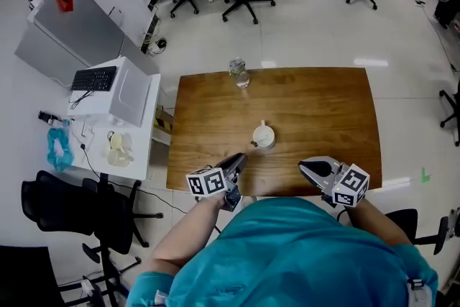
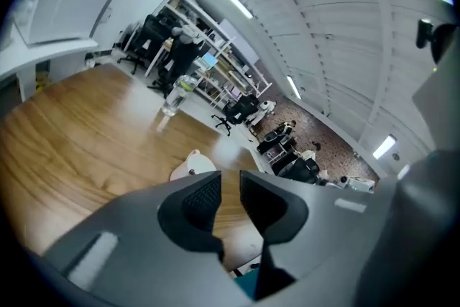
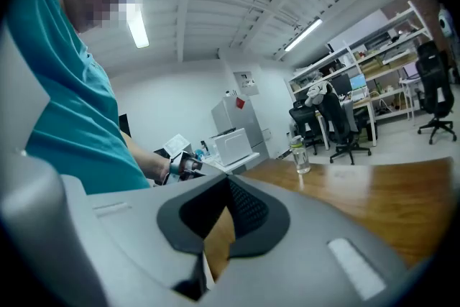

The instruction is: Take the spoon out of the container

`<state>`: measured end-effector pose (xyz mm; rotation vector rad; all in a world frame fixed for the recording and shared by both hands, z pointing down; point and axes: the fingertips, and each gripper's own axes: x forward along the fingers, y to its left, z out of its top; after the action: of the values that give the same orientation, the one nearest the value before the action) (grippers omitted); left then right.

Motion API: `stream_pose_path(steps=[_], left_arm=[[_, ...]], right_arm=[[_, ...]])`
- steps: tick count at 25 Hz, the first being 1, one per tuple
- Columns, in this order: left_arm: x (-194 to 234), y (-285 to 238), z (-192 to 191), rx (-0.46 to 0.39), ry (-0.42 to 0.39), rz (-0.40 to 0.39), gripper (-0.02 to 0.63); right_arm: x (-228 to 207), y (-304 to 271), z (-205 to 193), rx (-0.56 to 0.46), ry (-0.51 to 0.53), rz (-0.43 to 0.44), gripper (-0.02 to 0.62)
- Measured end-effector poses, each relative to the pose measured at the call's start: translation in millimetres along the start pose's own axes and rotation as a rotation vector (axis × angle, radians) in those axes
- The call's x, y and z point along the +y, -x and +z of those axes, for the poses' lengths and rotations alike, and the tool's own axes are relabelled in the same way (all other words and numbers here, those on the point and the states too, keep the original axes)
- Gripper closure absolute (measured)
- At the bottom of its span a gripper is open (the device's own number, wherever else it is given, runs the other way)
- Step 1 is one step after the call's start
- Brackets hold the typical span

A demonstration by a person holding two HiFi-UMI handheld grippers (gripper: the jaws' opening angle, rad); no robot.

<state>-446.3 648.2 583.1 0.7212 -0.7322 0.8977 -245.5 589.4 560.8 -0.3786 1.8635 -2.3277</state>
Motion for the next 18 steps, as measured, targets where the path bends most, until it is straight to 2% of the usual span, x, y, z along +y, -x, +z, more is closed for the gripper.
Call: stream_pose_path(steps=[4,9,13,18], left_arm=[[57,-30,0,0.106,0.178,0.025,0.451],[93,-57,2,0.213,0.295,0.077,0.368],[108,-77,-4,0.253,0.335,0.108,0.365],[120,-89,-13,0.285,0.338,0.143,0.376]], right_arm=[[-7,-25,1,0.018,-0.017,-0.07,0.594],[-15,-43,9,0.034,-0.045,-0.149,0.594],[-21,-40,9,0.025,-0.056,-0.186,0.594],[-30,-35,2,0.031,-0.071,-0.218,0.594]])
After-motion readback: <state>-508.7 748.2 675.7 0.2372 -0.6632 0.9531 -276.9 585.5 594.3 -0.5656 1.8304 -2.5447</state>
